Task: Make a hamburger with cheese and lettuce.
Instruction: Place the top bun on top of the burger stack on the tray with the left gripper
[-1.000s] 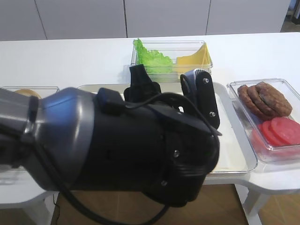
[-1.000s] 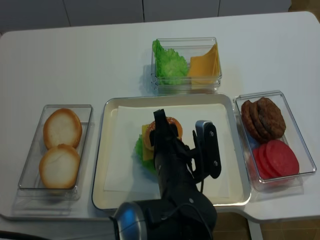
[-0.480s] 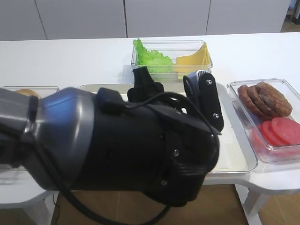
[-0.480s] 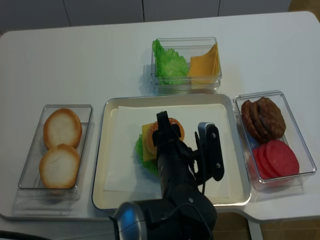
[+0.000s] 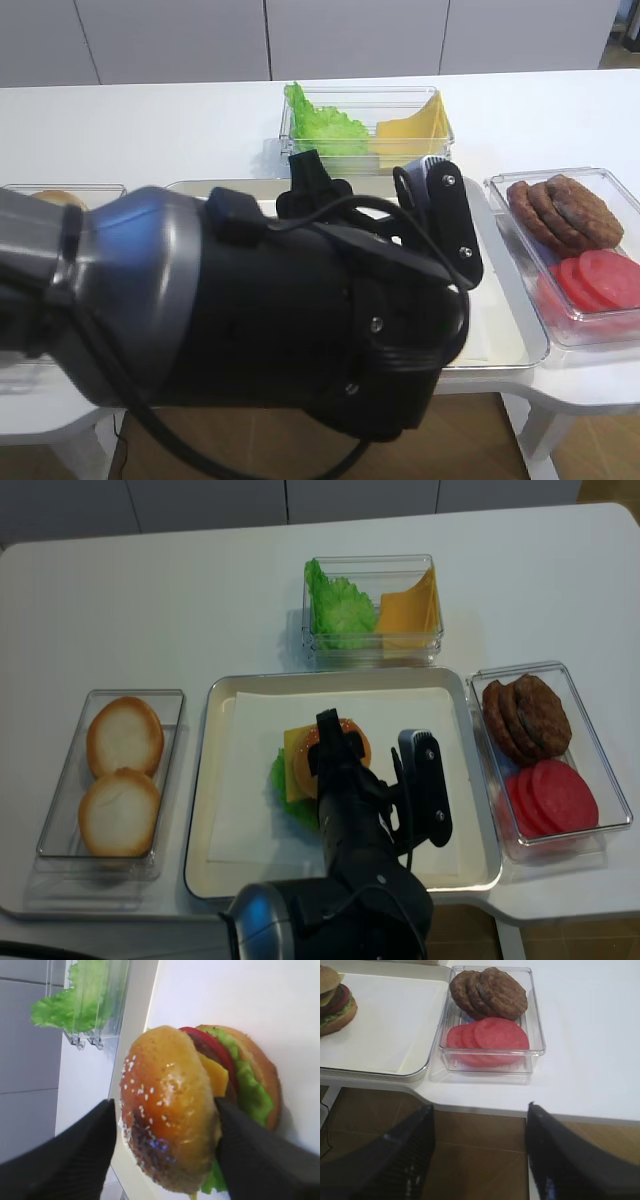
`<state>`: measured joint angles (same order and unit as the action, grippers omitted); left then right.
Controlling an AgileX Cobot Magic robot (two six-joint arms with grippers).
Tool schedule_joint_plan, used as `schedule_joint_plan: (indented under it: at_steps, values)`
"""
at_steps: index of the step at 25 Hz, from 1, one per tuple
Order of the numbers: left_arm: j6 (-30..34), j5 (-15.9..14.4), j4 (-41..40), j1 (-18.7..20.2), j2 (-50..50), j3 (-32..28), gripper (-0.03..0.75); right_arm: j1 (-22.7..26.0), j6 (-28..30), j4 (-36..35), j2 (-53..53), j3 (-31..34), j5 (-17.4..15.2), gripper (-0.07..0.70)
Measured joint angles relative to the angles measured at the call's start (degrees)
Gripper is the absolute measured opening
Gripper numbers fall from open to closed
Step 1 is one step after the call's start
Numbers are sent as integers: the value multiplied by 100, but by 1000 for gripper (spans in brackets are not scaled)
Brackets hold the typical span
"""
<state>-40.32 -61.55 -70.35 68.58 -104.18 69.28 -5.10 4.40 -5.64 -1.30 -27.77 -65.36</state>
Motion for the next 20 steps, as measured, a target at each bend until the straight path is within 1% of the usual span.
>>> schedule_joint_plan:
  at_steps: [10, 20]
  values:
    - [0, -20, 54, 0, 0, 0, 447, 0, 0, 0, 0, 0, 0, 445]
    - [0, -293, 179, 0, 0, 0, 447, 0, 0, 0, 0, 0, 0, 445]
